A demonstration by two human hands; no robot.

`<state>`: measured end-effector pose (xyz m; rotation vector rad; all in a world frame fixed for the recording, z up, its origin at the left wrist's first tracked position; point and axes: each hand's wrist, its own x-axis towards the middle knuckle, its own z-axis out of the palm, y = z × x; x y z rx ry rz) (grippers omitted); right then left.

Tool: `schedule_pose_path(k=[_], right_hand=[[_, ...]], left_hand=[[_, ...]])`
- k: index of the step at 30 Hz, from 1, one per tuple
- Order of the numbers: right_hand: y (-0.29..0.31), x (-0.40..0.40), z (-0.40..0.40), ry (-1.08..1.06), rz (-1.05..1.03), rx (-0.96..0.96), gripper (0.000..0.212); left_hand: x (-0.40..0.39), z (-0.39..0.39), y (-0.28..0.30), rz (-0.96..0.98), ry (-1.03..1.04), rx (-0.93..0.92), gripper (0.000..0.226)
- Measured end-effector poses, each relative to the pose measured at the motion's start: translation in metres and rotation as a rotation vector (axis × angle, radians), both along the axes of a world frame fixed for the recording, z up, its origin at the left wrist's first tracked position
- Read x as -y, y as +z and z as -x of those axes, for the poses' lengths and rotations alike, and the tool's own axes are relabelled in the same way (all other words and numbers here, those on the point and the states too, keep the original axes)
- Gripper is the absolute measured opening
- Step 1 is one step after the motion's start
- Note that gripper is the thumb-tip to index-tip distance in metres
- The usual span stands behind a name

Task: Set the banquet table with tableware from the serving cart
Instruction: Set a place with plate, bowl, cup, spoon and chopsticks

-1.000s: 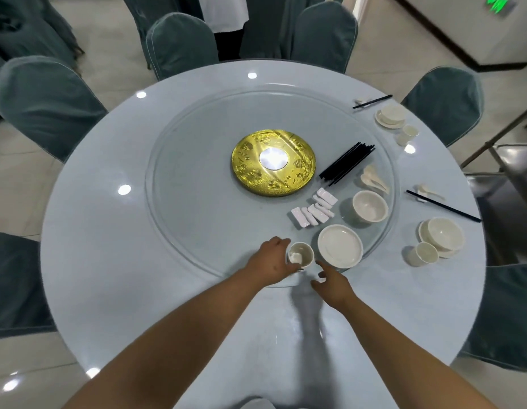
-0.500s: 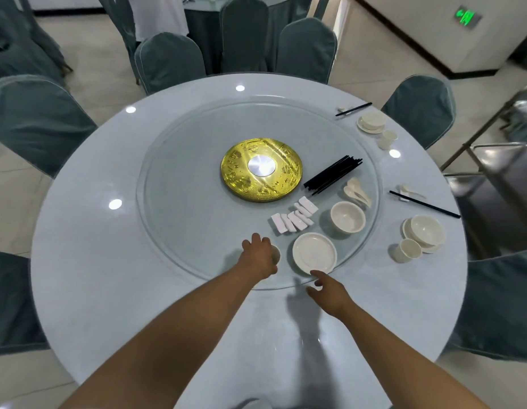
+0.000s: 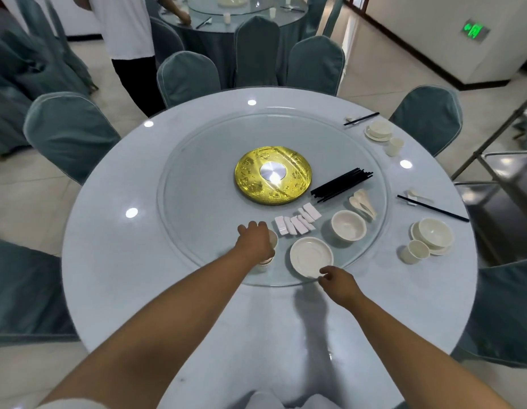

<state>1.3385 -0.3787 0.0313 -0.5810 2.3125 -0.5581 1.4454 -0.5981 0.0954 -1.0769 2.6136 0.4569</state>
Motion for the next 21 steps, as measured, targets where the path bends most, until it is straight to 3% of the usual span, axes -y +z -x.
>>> schedule_pose_path(k=[7,21], right_hand=[[0.005,-0.025,-0.022,-0.063,0.034,0.003,0.036],[-0.028,-0.114,-0.046,-0.142,-0.066,0.109,0.033]], left_hand=[[-0.036,-0.023,0.014,-0.003,-0.028,-0.067,0.065],[-0.119,-0.075,-0.07,-0.192,-0.048,0.124,0.077]])
